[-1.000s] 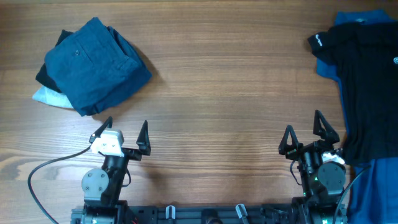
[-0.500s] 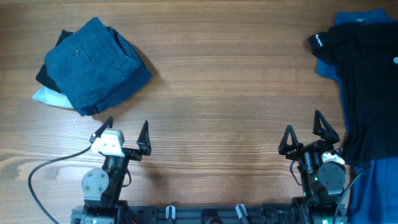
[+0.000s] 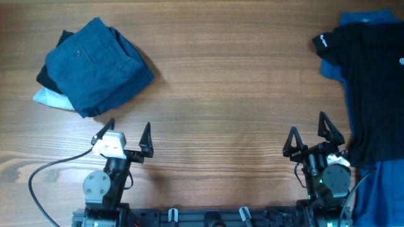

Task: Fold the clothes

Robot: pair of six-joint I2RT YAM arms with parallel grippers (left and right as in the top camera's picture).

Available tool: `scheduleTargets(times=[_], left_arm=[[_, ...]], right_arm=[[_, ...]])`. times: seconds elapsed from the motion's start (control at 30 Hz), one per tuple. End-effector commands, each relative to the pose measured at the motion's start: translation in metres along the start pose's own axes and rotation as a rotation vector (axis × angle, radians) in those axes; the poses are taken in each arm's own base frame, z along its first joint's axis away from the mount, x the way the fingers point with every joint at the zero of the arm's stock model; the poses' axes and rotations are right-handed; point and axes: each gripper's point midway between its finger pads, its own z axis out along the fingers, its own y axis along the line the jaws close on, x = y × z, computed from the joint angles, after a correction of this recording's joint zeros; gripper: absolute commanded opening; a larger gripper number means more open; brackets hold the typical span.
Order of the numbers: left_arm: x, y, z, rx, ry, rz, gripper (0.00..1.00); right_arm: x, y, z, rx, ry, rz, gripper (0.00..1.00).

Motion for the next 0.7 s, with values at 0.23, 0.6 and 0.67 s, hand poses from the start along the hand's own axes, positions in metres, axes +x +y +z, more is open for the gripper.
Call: scheduleTargets(times=[0.23, 0.6, 0.67], left_arm=[[0.002, 0.001, 0.000, -0.008, 0.004, -0.006, 1.00], [0.002, -0.014, 0.000, 0.078, 0.006, -0.006, 1.00], [0.002, -0.025, -0.002, 0.144, 0.007, -0.005, 1.00]], right_arm=[[-0.003, 0.003, 0.000, -0.017, -0.015, 0.009, 1.00], [-0.010, 0.008, -0.001, -0.043, -0.057, 0.009, 1.00], [-0.007, 0.005, -0.001, -0.028, -0.038, -0.008, 1.00]])
